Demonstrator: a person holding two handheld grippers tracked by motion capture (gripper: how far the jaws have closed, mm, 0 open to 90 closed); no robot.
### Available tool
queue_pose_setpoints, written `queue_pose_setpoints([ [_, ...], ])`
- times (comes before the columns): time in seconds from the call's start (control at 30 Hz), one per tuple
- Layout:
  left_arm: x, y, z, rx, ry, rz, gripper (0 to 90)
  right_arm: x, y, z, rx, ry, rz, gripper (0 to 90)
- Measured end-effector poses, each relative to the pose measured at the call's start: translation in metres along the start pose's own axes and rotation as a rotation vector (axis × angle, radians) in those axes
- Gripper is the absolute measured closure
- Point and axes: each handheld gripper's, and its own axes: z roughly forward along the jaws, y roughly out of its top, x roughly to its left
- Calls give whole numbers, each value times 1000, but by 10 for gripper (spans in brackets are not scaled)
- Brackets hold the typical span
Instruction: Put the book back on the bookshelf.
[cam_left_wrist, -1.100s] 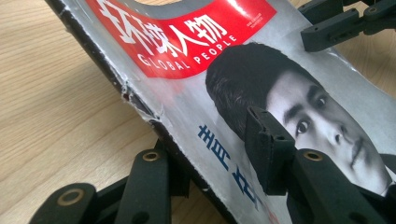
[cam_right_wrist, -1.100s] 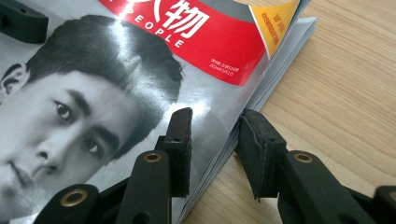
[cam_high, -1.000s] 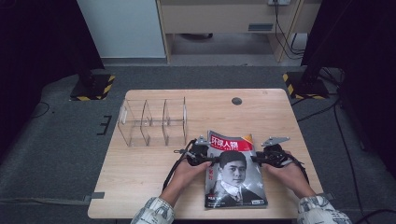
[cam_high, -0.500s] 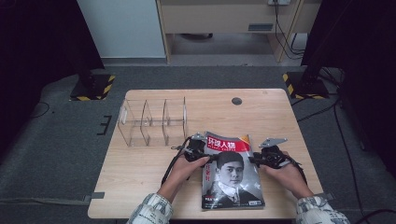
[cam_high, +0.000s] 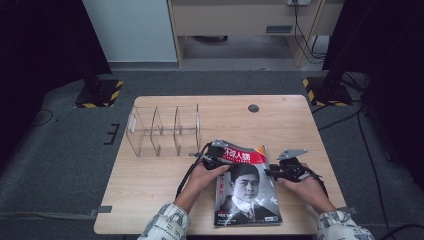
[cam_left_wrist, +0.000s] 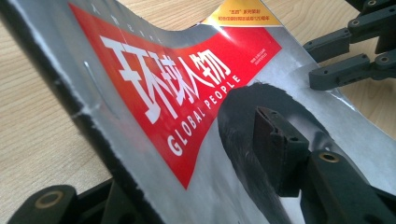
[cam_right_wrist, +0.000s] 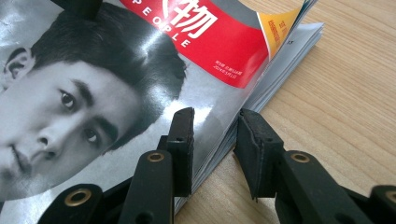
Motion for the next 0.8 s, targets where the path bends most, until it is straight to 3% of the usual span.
queue_pose_setpoints([
  [0.17, -6, -1, 2, -2, 19, 18, 566, -3, 0, 0, -2, 15, 18, 649],
  [0.33, -11, -2, 2, -15, 23, -2, 630, -7, 0, 2, -9, 8, 42, 628],
  [0.6, -21, -6, 3, -43, 39, -13, 631, -10, 2, 5, -18, -22, 53, 618],
  [0.8, -15, 2, 5, -20, 29, 7, 586, -11, 4, 6, -25, -42, 56, 624],
])
